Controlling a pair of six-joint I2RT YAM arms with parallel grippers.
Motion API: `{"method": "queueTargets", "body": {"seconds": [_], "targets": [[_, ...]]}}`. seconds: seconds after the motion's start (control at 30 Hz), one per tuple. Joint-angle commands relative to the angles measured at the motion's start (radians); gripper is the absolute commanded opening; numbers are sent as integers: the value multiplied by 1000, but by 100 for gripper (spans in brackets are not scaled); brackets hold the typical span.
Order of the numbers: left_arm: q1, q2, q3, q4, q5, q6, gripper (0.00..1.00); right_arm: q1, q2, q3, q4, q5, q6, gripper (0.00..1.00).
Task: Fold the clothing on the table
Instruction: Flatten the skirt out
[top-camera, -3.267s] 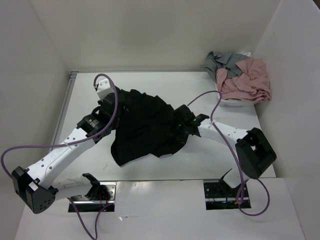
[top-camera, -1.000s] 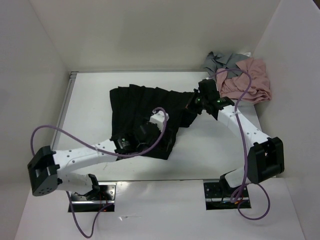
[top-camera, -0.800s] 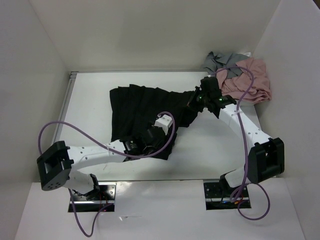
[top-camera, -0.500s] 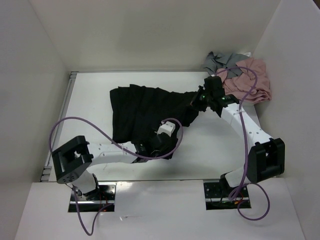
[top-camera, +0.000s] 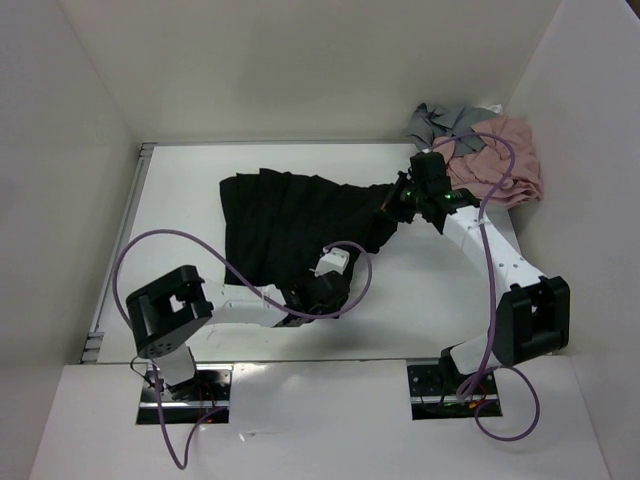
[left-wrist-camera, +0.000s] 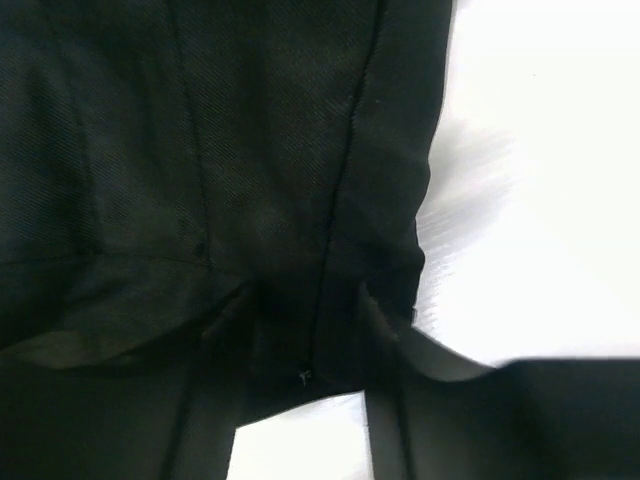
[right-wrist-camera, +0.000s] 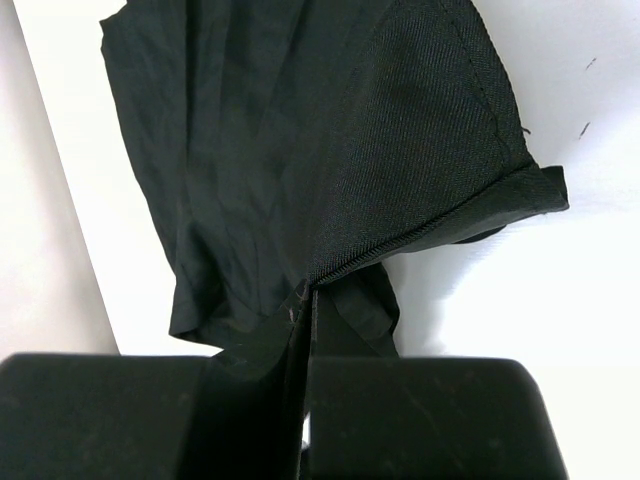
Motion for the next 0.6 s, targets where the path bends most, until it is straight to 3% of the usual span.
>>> {"method": "queueTargets", "body": {"seconds": [0.0, 0.3, 0.37, 0.43, 0.57], "targets": [[-2, 50, 22, 25, 9, -3, 47, -14, -29, 19, 3, -6, -19, 0], [-2, 79, 31, 34, 27, -13, 43, -23, -39, 10, 3, -16, -28, 0], [-2, 90, 40, 34, 38, -13, 28, -23, -39, 10, 3, -16, -28, 0], [-2, 102, 40, 24, 26, -13, 4, -23, -39, 10, 3, -16, -28, 0], [-2, 90, 51, 14, 26, -28, 0, -23, -39, 0, 3, -16, -28, 0]]}}
